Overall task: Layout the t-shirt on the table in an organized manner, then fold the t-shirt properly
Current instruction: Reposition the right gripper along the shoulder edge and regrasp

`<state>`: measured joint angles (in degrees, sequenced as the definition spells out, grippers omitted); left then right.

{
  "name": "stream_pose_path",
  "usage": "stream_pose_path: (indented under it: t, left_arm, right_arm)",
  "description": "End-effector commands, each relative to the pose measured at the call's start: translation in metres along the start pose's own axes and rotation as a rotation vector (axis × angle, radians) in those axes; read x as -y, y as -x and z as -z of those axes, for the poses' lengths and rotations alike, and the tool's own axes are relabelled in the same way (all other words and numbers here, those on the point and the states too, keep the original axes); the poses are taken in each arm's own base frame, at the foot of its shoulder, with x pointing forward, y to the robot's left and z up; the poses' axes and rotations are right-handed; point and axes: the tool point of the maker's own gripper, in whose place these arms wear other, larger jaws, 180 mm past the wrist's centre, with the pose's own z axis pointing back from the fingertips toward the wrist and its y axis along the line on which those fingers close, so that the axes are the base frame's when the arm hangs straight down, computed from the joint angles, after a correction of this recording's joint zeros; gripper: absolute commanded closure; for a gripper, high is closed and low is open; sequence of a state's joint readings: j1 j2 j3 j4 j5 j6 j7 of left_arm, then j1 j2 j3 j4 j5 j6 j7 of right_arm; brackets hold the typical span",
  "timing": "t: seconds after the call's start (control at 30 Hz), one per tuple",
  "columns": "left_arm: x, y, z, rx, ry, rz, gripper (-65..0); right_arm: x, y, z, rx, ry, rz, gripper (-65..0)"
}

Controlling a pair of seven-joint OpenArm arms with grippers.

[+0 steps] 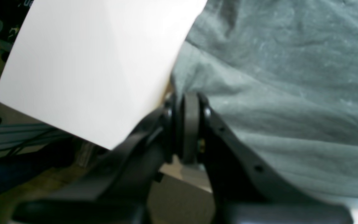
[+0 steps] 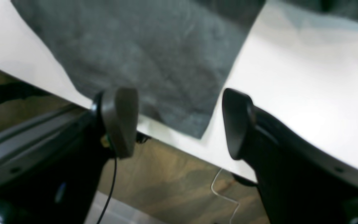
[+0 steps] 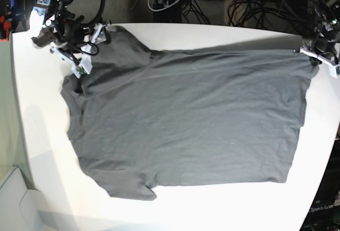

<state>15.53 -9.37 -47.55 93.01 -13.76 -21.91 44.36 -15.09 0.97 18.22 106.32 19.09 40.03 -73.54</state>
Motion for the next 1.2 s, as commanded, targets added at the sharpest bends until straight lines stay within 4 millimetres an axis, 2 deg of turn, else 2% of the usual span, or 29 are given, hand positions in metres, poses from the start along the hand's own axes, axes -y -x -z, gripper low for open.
stream_pose_path:
  t: [0.0, 0.13, 0.37, 0.47, 0.57, 0.63, 0.73, 0.77, 0.9, 1.07, 1.17]
  left_arm:
    - [-0.005, -0.016, -0.004, 0.052, -0.010, 0.014, -3.6]
    - [-0.005, -0.017, -0.004, 0.054, -0.010, 0.014, -3.6]
    - [-0.005, -0.016, -0.004, 0.052, -0.010, 0.012, -3.6]
    - [-0.005, -0.016, -0.004, 0.052, -0.010, 0.012, -3.6]
    - [-0.005, -0.016, -0.004, 0.052, -0.010, 0.012, -3.6]
    - [-0.005, -0.016, -0.004, 0.052, -0.010, 0.012, -3.6]
    - [-0.005, -0.016, -0.004, 0.052, -0.010, 0.012, -3.6]
    - [-0.005, -0.016, -0.004, 0.052, -0.010, 0.012, -3.6]
    - [-0.004, -0.016, -0.004, 0.054, -0.008, 0.011, -3.6]
    - [-0.004, -0.016, -0.004, 0.053, -0.010, 0.013, -3.6]
    - [-0.004, -0.016, -0.004, 0.055, -0.007, 0.010, -3.6]
  right_arm:
    - [0.003, -0.006, -0.004, 0.024, 0.009, -0.007, -43.2]
    - [0.003, -0.004, -0.003, 0.018, 0.009, -0.006, -43.1]
    - [-0.003, 0.021, 0.006, -0.043, -0.025, 0.025, -42.9]
    - [-0.007, 0.021, 0.007, -0.009, -0.035, 0.034, -42.5]
    - [-0.012, 0.024, 0.007, 0.002, -0.046, 0.037, -35.2]
    - [-0.013, 0.026, 0.008, -0.002, -0.048, 0.040, -24.4]
    - [-0.013, 0.027, 0.008, -0.006, -0.049, 0.040, -4.6]
    - [-0.013, 0.027, 0.008, -0.007, -0.048, 0.040, -0.2]
    - [-0.010, 0.020, 0.001, 0.016, -0.030, 0.024, 0.0]
    - [-0.012, 0.004, -0.022, 0.082, 0.020, -0.028, 0.0]
    - [-0.013, 0.004, -0.027, 0.088, 0.028, -0.037, 0.0]
